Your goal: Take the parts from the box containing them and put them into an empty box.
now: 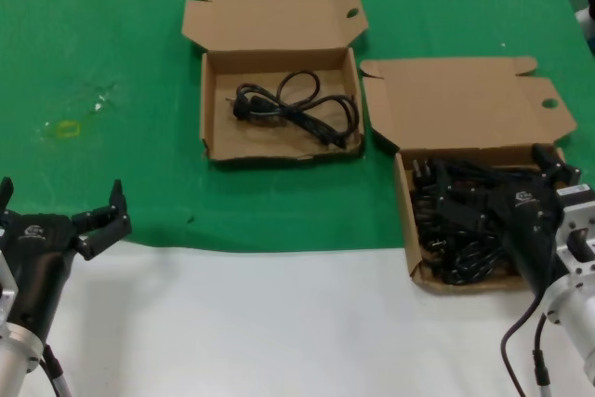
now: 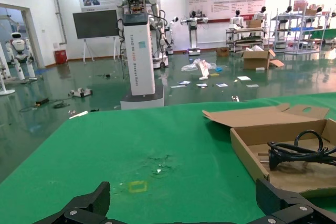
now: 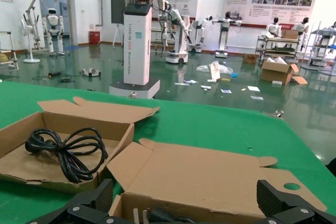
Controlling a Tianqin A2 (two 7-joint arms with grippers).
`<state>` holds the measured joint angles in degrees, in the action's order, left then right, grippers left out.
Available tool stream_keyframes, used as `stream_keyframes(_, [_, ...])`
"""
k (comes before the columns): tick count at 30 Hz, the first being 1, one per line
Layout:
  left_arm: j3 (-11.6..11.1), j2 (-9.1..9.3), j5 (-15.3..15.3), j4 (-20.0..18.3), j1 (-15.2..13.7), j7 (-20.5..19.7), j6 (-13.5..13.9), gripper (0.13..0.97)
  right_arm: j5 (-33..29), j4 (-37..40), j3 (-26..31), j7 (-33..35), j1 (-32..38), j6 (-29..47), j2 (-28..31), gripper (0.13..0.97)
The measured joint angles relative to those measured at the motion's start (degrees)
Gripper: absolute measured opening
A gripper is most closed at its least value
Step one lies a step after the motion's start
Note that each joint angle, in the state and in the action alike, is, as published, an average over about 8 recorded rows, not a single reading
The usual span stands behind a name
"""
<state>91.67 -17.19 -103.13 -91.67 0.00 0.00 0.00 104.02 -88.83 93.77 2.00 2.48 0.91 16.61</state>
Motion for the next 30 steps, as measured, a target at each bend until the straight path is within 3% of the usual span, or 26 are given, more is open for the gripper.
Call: stream_keyframes(30, [0.0,0.0,0.0,0.0,0.0,0.0,0.0,0.966,0.0,0.0,0.0,0.0,0.0,0.0,0.0,0.966])
